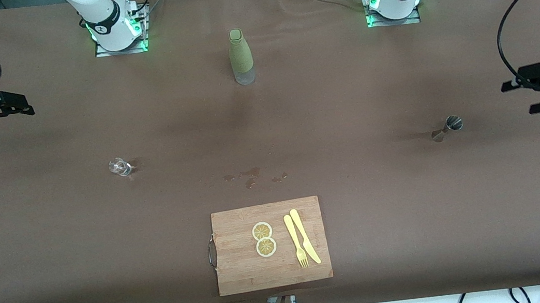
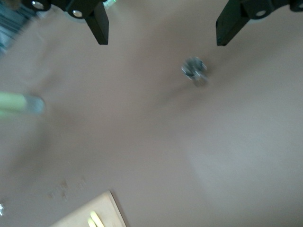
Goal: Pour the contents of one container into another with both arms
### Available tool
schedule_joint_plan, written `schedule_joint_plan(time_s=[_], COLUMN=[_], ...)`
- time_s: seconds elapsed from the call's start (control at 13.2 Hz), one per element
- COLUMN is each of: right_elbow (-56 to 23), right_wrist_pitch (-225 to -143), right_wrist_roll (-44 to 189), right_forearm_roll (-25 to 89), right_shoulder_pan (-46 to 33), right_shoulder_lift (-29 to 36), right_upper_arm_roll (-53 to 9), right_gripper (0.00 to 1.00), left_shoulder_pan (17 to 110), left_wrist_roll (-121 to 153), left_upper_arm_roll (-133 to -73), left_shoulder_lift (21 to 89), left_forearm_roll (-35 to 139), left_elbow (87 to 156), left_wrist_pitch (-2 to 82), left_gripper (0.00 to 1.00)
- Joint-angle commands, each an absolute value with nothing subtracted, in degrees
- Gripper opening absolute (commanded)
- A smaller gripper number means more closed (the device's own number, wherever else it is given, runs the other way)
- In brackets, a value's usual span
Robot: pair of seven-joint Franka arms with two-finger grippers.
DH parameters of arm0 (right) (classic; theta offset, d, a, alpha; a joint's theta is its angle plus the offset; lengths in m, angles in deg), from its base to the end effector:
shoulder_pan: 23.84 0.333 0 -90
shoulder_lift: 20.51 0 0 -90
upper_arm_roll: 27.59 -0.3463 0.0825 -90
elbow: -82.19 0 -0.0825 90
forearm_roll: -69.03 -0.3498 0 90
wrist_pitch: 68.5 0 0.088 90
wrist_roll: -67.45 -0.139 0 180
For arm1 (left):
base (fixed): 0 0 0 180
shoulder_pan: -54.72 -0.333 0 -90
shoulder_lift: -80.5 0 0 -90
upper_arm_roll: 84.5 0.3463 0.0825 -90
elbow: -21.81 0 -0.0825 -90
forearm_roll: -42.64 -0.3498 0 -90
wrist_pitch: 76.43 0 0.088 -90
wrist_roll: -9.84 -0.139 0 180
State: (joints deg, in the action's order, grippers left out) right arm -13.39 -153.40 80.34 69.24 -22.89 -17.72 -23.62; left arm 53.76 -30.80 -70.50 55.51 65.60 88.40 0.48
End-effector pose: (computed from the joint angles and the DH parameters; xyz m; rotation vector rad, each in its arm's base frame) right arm 0.5098 -0.0267 0.5500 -3.0834 -0.2659 0.3633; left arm 0.6227 0.0671 0.5402 2.6778 -0.6848 -0.1117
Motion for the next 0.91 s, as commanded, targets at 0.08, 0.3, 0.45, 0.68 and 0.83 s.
schedule_joint_plan(time_s=[0.08,0.3,0.45,0.68,0.83], right_elbow=[-16.1,-15.9,-15.1,-14.3,-13.8], right_wrist_pitch=[-161.1,-165.8,-165.8,-163.8,-162.5], right_wrist_roll=[67.6,67.0,66.8,66.8,66.9], right_forearm_roll=[70.5,69.7,69.3,69.3,69.3], right_shoulder_pan=[-22.6,-21.8,-21.7,-21.7,-21.8], right_shoulder_lift=[-20.6,-21.0,-22.0,-22.0,-22.0], right_upper_arm_roll=[-21.7,-21.4,-21.8,-22.7,-22.8], right_gripper=[1.00,1.00,1.00,1.00,1.00], left_shoulder_pan=[59.6,59.0,58.9,59.4,59.2], left_wrist_roll=[-26.2,-2.1,7.9,13.4,15.1], left_upper_arm_roll=[-74.4,-84.0,-84.5,-84.9,-85.6], left_shoulder_lift=[63.8,67.3,67.4,68.1,70.7], left_forearm_roll=[51.4,41.3,42.2,44.2,44.3], left_elbow=[91.7,91.8,91.2,91.1,94.0], left_wrist_pitch=[4.6,2.8,-1.6,-3.7,-3.5], left_gripper=[1.00,1.00,1.00,1.00,1.00])
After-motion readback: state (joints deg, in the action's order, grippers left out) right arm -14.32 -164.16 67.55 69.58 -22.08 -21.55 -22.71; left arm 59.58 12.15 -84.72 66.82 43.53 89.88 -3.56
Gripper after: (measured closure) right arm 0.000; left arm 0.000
